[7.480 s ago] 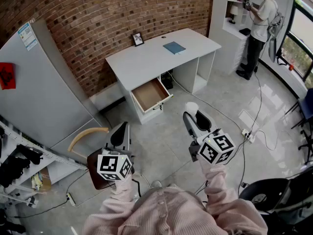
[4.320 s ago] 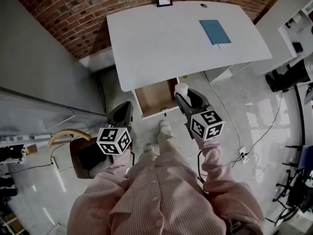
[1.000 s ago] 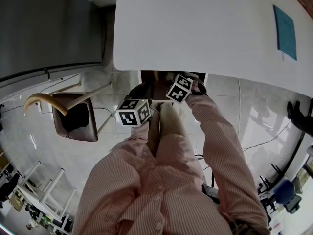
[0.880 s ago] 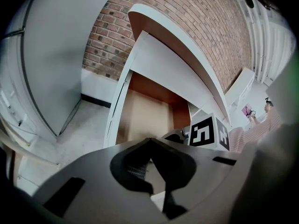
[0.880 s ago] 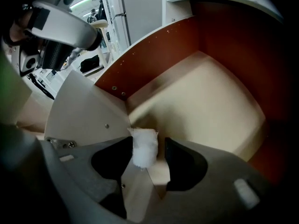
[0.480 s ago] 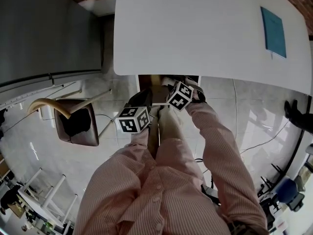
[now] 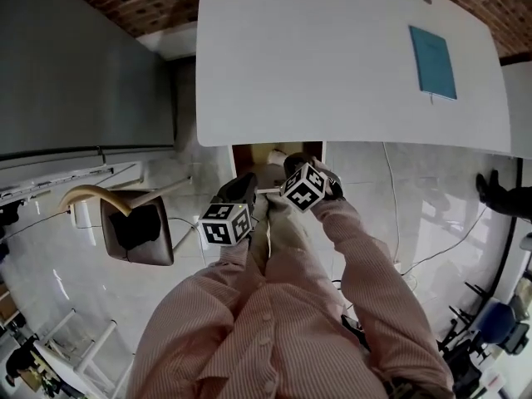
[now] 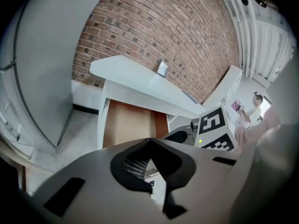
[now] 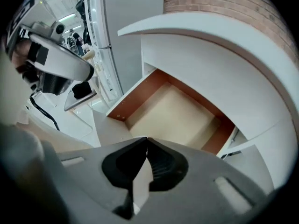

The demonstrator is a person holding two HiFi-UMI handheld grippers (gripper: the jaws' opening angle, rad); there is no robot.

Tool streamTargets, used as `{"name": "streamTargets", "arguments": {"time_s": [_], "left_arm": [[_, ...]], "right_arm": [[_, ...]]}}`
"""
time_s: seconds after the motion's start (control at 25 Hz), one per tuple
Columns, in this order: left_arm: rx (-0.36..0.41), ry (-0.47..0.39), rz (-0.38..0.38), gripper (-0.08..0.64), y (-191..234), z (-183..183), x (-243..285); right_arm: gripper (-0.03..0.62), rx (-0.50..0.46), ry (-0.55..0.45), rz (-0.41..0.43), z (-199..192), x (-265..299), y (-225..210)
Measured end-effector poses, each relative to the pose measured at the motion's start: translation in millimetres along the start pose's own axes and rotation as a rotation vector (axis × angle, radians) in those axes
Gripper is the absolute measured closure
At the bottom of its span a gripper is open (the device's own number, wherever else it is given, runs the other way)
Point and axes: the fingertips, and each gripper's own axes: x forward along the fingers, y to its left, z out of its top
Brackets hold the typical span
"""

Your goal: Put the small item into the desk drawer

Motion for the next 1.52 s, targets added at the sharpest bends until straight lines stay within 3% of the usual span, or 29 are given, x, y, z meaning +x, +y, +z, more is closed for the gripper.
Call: {"name": "streamTargets", "arguments": {"time_s": [0.12, 0.32, 0.64, 1.0, 1.52], "left_arm": [[0.067, 0.013, -0.039, 0.560, -15, 6, -8], [0.102, -0.025, -0.078, 0.560, -32, 27, -30], [0.183, -0.116, -0.128, 0.560, -55, 71, -62], [0.283, -0.226, -0.190, 0.560, -81, 118, -95], [0.339, -0.434, -0.165, 0.560, -90, 189, -133]], "right_arm": [[0.584, 0.045, -0.052, -0.006, 8, -21, 2], [0.584, 0.138, -0.151, -0.004, 25, -61, 2], [0.585, 0.303, -0.353, 0.000, 61, -130, -8], [0.586, 0.392, -0.592, 0.033, 105, -200, -12], [0.586, 0.524, -0.896, -0.079, 140, -295, -57]]}}
